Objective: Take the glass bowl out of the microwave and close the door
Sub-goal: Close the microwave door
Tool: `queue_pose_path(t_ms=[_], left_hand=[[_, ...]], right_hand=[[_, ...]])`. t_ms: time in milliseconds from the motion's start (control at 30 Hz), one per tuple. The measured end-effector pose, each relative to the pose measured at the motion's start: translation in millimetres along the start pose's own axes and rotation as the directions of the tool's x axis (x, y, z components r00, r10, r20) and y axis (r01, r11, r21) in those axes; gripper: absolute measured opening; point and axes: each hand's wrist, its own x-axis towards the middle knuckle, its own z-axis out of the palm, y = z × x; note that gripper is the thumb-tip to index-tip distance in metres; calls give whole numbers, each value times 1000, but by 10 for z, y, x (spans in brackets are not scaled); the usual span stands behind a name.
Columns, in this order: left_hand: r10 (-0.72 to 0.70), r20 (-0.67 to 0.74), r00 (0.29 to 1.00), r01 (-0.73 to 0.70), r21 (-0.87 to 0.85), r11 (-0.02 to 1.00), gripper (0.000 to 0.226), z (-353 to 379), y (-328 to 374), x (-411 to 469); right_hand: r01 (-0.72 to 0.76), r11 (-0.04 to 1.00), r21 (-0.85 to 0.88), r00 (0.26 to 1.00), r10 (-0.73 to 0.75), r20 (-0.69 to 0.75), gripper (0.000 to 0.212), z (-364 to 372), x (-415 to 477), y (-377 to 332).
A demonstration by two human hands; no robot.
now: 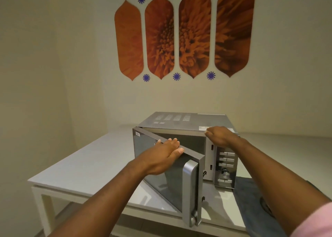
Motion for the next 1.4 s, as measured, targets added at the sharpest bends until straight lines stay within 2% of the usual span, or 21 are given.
queue_pose_path(t_ms=[133, 267, 467, 567, 733, 867, 1133, 1267, 1400], left_hand=[[56, 0, 998, -56, 134, 989, 66, 42, 103, 268], [90, 47, 995, -98, 224, 970, 82, 35, 147, 540], [79, 61, 995, -93, 258, 962, 93, 63, 184, 931], [65, 42, 997, -74, 253, 965, 93, 90, 174, 1046], [72, 13, 997, -73, 284, 956, 90, 101, 152, 1192], [75, 2, 997, -72, 290, 954, 89, 113, 136, 1256], [82, -21, 996, -73, 278, 958, 89, 166, 99, 1294], [71, -11, 997, -66, 252, 965, 92, 184, 73, 1325], [64, -9, 998, -60, 238, 969, 98, 193, 64, 1347]], right_hand=[[-47, 991, 122, 998, 40, 57, 55, -94, 7, 10], [-107, 959, 263, 991, 83, 101, 73, -191, -38, -4], [-77, 954, 291, 984, 26, 175, 86, -253, -70, 2], [-8, 977, 215, 989, -24, 148, 75, -240, -70, 25], [44, 998, 44, 996, -47, 74, 31, -205, -15, 46], [19, 999, -45, 999, -20, -28, 37, -147, 4, -5], [-61, 998, -26, 995, 58, -83, 41, -82, -7, -44], [-134, 991, 5, 984, 133, -116, 39, -28, -6, -82], [-182, 983, 19, 970, 183, -159, 26, 9, 6, -138]])
